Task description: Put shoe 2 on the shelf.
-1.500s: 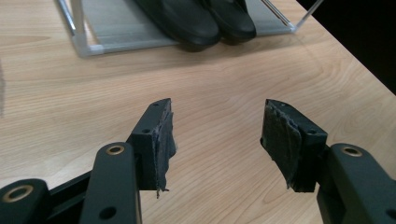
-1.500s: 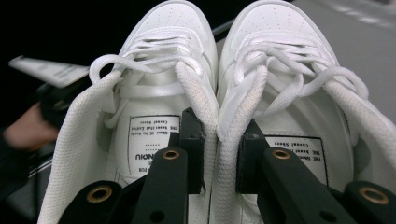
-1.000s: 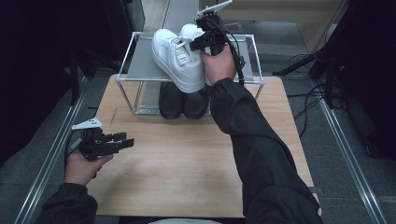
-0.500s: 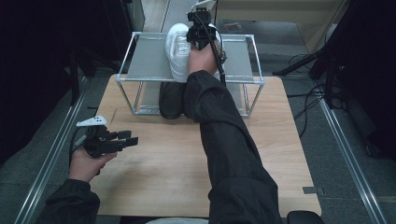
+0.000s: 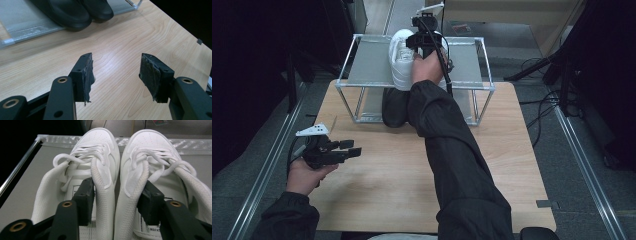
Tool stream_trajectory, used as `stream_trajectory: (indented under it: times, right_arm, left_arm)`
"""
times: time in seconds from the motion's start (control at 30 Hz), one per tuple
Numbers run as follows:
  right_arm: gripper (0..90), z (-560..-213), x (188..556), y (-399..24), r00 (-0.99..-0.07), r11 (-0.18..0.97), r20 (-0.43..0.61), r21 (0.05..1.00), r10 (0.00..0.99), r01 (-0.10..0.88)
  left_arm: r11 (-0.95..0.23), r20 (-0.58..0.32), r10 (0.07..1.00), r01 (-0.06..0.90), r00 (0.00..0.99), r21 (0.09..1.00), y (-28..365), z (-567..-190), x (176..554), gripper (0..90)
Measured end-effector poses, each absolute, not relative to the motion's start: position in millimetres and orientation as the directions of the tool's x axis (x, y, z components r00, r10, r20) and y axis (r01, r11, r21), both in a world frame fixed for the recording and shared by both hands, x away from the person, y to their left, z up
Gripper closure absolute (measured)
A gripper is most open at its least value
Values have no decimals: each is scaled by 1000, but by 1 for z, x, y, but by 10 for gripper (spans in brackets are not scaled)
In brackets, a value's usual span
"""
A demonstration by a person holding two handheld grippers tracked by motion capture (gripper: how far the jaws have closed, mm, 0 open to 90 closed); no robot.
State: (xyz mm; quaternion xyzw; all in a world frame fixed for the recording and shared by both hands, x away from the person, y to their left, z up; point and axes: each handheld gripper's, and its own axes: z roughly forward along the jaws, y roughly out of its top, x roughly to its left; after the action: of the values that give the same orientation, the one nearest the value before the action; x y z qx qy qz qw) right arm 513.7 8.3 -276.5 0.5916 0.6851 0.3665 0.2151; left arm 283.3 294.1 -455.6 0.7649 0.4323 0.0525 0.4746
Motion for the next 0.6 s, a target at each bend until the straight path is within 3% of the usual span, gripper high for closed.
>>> stream_trajectory:
  times: [0.23,0.6]
  right_arm:
    - [438,-273,505,4,-246,46,149,765,958,643]
    - [422,-259,489,-5,-324,107,148,751,935,652]
  left_arm:
    - [-190,-325,712,616,623,764,291,-457,284,442]
    - [-195,-328,710,621,623,759,290,-458,285,437]
